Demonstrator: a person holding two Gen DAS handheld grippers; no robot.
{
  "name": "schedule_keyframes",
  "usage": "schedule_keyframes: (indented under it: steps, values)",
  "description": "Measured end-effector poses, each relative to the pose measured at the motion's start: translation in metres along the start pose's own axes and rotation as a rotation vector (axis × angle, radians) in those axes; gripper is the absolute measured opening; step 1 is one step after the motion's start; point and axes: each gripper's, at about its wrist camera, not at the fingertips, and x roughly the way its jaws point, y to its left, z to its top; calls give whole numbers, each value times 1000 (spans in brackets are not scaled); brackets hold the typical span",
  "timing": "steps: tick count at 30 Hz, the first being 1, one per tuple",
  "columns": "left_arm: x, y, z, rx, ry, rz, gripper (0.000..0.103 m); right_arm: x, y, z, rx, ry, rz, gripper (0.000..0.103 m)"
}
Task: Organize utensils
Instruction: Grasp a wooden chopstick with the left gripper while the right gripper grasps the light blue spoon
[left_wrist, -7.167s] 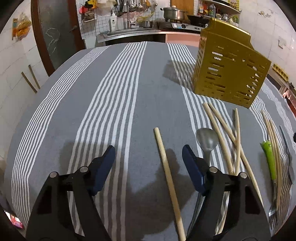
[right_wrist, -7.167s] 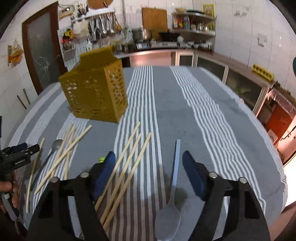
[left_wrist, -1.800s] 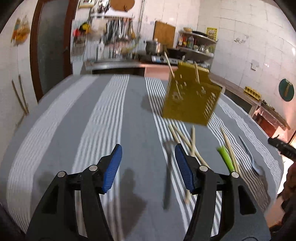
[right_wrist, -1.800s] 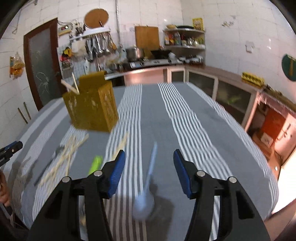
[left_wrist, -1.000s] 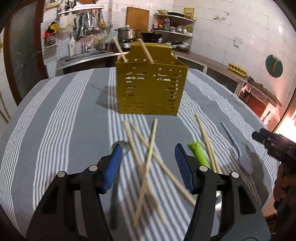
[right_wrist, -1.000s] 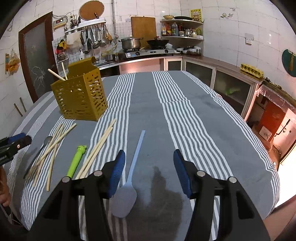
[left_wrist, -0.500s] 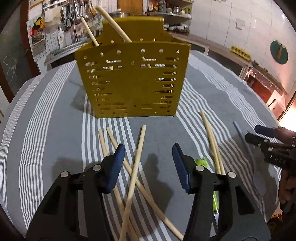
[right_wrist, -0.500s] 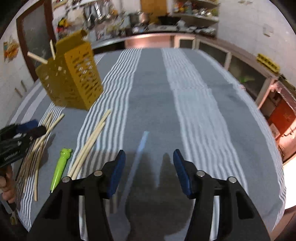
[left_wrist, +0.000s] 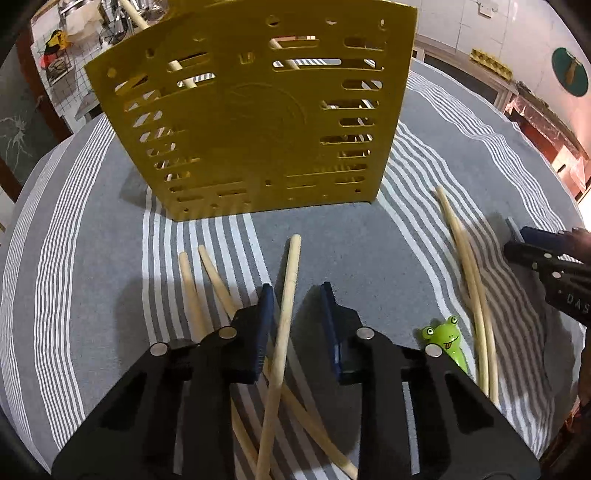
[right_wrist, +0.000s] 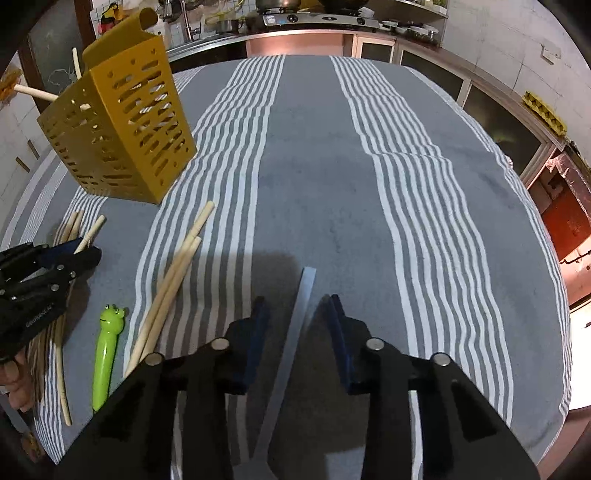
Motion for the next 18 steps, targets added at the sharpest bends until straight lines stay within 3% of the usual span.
schedule_keyframes:
  steps: [2,3,4,11,18]
  values:
    - [3,0,1,-3,2,-7,18,1,2,1,-13,-1,3,22]
    - [5,-1,2,0,0,-3,11,1,3,1,-14,0,10,11]
    - [5,-2,2,2,0,2,5,0,3,2,-13,0,11,11]
    - [-4,8,7,-35,-5,-57,4,-8,-1,3,39,-20,40,7]
    - [-37,18,11,-65,-98,-94,4,-33,-2,3,70,-88,88,7]
